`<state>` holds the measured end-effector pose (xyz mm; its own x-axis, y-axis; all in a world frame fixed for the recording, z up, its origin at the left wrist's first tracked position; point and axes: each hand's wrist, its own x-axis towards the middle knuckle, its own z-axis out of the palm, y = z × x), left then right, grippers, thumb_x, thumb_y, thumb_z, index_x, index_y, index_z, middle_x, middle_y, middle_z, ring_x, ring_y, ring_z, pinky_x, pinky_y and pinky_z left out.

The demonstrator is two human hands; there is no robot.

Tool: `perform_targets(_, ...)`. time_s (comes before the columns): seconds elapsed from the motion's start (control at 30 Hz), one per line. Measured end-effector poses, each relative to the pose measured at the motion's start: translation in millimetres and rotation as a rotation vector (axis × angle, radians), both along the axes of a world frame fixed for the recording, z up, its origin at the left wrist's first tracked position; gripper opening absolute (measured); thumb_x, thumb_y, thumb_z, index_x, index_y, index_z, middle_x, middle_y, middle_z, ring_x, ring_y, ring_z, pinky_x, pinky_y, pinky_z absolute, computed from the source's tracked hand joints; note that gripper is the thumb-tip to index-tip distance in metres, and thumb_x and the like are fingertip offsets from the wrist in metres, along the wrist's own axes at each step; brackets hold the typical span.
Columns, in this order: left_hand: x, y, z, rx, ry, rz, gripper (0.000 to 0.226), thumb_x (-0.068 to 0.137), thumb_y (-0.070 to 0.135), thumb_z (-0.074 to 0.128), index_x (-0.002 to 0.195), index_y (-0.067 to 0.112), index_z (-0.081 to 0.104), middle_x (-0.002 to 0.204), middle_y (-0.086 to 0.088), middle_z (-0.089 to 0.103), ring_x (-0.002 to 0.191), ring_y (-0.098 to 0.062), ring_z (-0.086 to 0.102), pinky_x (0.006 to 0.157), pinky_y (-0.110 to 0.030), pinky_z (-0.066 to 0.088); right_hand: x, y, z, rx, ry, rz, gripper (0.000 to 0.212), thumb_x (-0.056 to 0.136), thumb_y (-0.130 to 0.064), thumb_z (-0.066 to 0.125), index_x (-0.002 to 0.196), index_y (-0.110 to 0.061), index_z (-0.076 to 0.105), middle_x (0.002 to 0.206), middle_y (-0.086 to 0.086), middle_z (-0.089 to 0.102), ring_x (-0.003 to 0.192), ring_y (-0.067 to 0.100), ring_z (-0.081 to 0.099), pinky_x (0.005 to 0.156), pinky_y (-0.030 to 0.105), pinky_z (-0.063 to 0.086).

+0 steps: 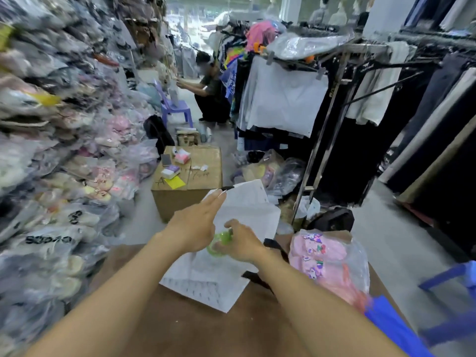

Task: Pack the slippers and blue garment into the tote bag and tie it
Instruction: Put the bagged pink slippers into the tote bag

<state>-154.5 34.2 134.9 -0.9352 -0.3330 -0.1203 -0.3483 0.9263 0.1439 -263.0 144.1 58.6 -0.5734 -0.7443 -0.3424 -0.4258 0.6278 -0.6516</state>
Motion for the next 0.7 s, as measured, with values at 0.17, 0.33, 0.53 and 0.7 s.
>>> perform_targets(0.17,27.2,1.7,9.8,0.068,0.012,-0.034,0.074,0.096,0.012,0.037,0.155,0.030,-0.004,0.161,0.020,-0.012,0.114,-0.025,0.056,0.073,-0.036,0.048,21.0,-65.6,-44.3,-0.036,0.011,0.021,0.054,0.086,-0.030,0.069,0.134,-0.011,0.055,0.129,0.010,0.063,0.116,0.028,0.062,0.085,0.027,0.051)
perform_targets(0.33,36.3,-12.2,3.0,0.128,0.038,0.035,0.076,0.091,0.018,0.036,0.154,0.034,-0.003,0.160,0.024,-0.012,0.122,-0.025,0.053,0.086,-0.044,0.052,22.3,-79.0,-51.1,-0.056,0.056,0.064,0.061,0.074,-0.041,0.073,0.127,-0.014,0.060,0.123,0.006,0.064,0.111,0.027,0.063,0.087,0.032,0.051)
perform_targets(0.53,8.7,-25.0,-1.7,0.092,0.048,0.205,0.079,0.092,0.018,0.042,0.154,0.028,-0.005,0.163,0.017,-0.011,0.126,-0.030,0.049,0.083,-0.040,0.050,-0.8,-35.9,-18.6,-0.033,0.116,0.135,0.055,0.091,-0.034,0.070,0.138,-0.010,0.054,0.140,0.008,0.052,0.123,0.027,0.056,0.101,0.035,0.047)
perform_targets(0.7,-37.2,-36.9,-13.6,0.161,0.057,0.289,0.075,0.090,0.017,0.043,0.154,0.021,0.004,0.164,0.005,0.002,0.143,-0.031,0.029,0.105,-0.048,0.040,-32.3,47.8,28.6,-0.092,0.247,0.042,0.028,0.091,-0.032,0.066,0.111,-0.013,0.068,0.108,0.004,0.070,0.097,0.022,0.063,0.084,0.033,0.050)
